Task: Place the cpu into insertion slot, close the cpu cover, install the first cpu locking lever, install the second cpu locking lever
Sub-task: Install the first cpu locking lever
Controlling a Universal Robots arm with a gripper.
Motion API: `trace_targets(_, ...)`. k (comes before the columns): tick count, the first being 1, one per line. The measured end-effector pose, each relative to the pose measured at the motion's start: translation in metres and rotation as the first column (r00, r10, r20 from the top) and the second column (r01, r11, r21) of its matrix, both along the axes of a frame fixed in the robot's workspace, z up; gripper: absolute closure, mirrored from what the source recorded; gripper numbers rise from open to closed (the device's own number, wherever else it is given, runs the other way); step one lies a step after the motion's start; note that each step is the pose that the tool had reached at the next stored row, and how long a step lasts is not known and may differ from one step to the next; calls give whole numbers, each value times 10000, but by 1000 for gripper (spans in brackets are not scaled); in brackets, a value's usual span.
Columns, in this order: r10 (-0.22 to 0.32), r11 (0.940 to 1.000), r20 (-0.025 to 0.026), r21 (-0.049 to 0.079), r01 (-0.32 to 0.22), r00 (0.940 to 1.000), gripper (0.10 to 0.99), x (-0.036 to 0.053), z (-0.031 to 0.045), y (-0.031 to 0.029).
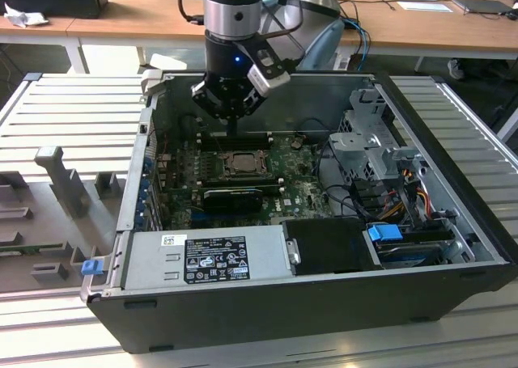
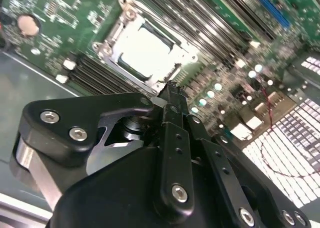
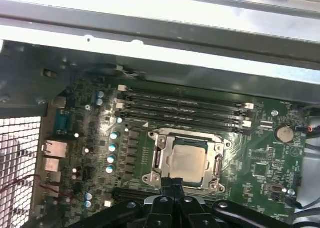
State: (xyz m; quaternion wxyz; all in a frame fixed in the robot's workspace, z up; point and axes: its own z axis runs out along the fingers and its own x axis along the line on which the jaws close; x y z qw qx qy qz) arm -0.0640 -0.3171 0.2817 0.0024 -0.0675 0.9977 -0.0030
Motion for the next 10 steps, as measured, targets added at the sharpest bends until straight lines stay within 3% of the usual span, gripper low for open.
trace_targets(5, -132, 9999, 0, 1, 132, 9999, 980, -225, -67, 3)
trace_targets(10, -249, 9997, 0, 0, 249, 9997, 980, -301, -93, 4)
